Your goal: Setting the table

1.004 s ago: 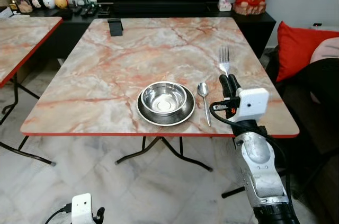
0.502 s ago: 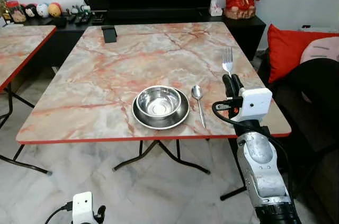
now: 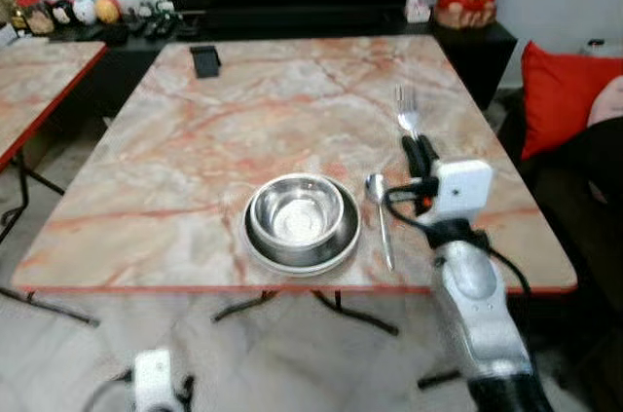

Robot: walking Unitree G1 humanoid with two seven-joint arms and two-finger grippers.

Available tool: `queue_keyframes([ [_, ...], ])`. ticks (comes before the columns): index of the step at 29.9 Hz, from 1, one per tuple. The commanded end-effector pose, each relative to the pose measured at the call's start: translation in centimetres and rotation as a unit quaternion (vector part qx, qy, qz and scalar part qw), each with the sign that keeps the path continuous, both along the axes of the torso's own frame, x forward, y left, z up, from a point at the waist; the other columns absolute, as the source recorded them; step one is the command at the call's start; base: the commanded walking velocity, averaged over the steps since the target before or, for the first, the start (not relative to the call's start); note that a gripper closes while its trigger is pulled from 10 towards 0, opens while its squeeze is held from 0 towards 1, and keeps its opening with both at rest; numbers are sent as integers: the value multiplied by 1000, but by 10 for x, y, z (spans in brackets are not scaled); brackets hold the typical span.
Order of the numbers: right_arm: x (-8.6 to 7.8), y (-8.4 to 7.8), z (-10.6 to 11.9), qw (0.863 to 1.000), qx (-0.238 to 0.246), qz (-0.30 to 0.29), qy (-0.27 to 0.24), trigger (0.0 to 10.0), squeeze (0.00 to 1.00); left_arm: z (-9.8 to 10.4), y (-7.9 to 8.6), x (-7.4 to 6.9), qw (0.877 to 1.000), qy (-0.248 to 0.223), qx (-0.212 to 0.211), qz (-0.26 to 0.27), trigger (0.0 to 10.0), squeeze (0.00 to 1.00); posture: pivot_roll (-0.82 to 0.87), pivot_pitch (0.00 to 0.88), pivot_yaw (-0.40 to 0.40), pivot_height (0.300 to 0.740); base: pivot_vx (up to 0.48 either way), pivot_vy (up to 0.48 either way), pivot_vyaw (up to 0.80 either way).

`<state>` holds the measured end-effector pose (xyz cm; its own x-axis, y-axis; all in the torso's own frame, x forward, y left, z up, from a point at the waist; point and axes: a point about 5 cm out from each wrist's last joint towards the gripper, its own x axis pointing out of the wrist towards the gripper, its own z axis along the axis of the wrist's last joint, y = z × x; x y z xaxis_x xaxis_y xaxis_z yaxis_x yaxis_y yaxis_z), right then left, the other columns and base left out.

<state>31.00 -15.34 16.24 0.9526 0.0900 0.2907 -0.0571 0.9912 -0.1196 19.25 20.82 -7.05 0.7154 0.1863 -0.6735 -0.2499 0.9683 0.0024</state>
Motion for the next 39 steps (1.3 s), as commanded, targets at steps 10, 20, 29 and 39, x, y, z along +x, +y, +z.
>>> queue_keyframes([
  [10, 7, 2, -1, 999, -13, -23, 37, 10000, 0, 0, 13, -4, 1000, 9, 10, 6, 10000, 0, -152, 0, 24, 719, 0, 0, 0],
  [20, 9, -8, -18, 987, 1, -38, 154, 10000, 0, 0, 12, -3, 1000, 12, 9, -6, 10000, 0, -181, 0, 40, 719, 0, 0, 0],
  [29, 9, -16, -45, 972, -12, -30, 234, 10000, 0, -1, 11, -5, 1000, 19, 4, -10, 10000, 0, -182, 0, 38, 719, 0, 0, 0],
  [39, 14, -24, -67, 956, 5, -22, 294, 10000, 0, -4, 15, -11, 999, 31, 3, -8, 10000, 0, -181, 0, 41, 719, 0, 0, 0],
])
